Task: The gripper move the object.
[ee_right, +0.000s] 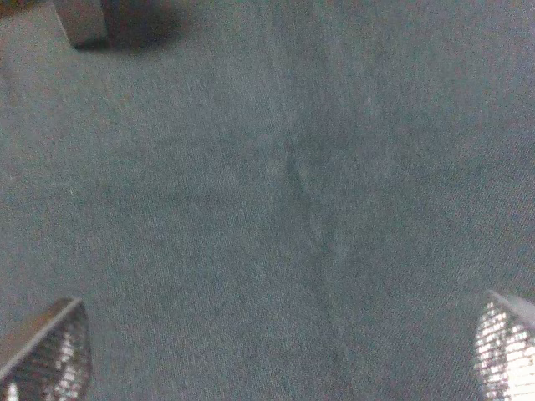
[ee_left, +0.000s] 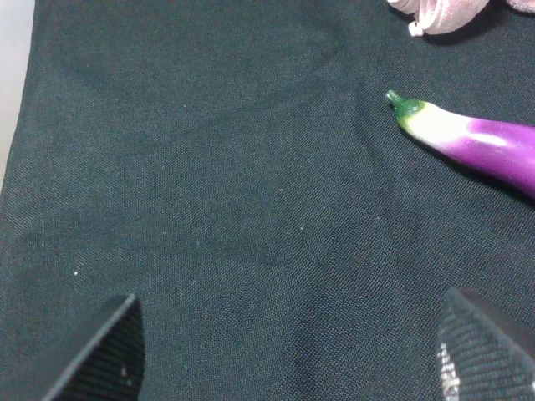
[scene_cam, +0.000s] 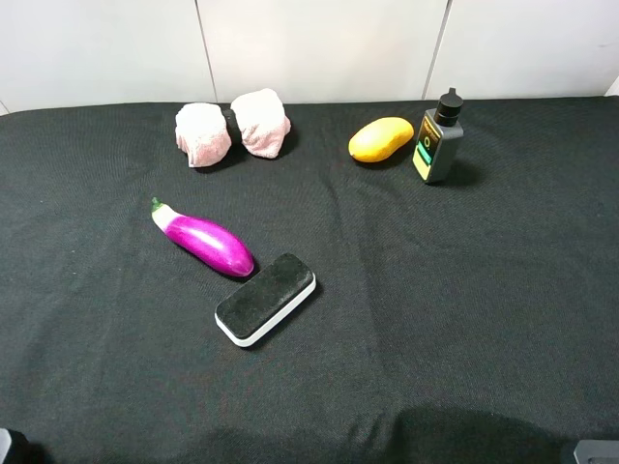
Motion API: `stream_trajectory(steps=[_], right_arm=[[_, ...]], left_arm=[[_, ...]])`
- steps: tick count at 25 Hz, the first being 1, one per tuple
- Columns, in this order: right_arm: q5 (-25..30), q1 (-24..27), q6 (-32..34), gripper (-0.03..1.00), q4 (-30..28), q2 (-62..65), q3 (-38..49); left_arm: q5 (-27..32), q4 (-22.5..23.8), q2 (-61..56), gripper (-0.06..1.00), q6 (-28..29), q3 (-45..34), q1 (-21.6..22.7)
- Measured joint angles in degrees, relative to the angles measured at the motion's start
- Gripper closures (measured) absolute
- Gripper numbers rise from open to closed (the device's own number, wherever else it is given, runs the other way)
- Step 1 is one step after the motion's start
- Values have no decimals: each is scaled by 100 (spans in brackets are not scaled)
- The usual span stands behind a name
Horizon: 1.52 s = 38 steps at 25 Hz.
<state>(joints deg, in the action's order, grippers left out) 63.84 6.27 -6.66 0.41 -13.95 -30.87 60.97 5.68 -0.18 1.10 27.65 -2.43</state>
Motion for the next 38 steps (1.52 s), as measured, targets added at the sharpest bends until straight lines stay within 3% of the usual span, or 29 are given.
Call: stream_trajectory(steps=[11, 18, 25, 38], right_arm=[[-153, 0, -260, 27, 108, 1404, 79], [-445, -10, -435, 27, 299, 1424, 205], [-452, -603, -442, 27, 249, 1424, 205], [-462, -618, -246, 27, 98, 1424, 205]], left_arm=[[0, 0, 0, 24, 0, 0, 0], [0, 0, 0, 24, 0, 0, 0], [0, 0, 0, 24, 0, 0, 0], [0, 0, 0, 24, 0, 0, 0]])
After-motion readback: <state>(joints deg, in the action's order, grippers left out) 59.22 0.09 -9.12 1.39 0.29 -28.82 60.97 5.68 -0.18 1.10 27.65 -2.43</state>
